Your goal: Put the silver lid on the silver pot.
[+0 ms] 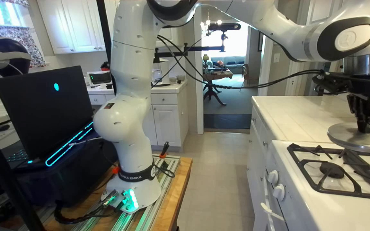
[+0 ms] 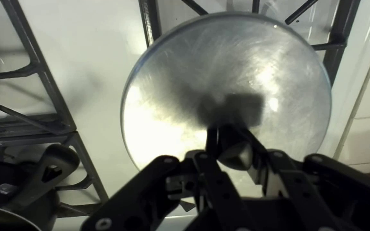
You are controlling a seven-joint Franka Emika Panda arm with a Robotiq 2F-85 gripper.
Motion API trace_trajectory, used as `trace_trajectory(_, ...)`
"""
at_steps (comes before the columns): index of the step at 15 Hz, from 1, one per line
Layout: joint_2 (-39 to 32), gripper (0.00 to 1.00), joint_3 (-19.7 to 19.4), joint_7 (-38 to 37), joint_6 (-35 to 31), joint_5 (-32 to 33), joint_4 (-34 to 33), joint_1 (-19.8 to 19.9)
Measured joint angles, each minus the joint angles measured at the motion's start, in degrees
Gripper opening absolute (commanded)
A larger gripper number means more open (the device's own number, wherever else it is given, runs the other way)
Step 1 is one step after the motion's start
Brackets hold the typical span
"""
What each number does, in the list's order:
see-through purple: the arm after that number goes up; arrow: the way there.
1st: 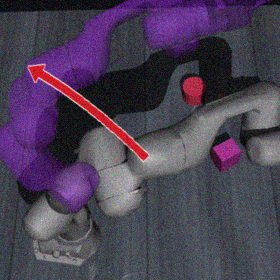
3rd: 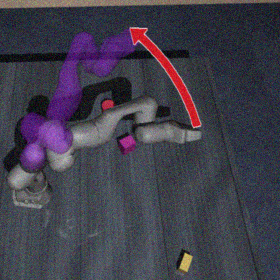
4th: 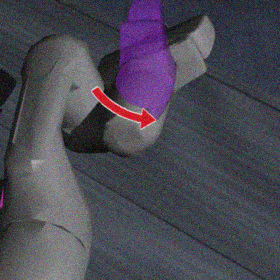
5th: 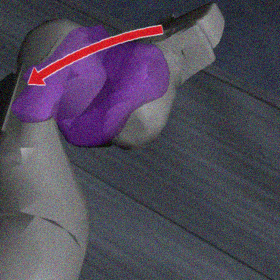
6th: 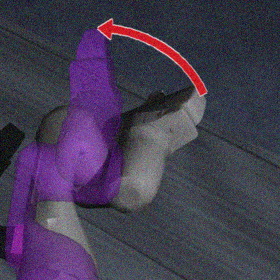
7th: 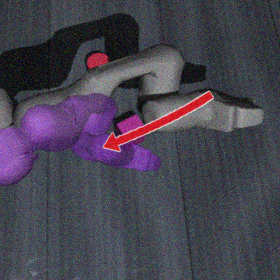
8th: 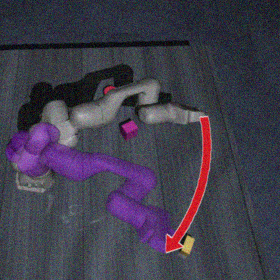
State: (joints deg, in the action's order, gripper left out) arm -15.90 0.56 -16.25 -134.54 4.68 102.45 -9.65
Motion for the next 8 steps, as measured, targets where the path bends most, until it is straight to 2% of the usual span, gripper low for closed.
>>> trace_trajectory(8,5.31,0.06,-1.38,-6.09,-0.13,0.00,6.44,2.15)
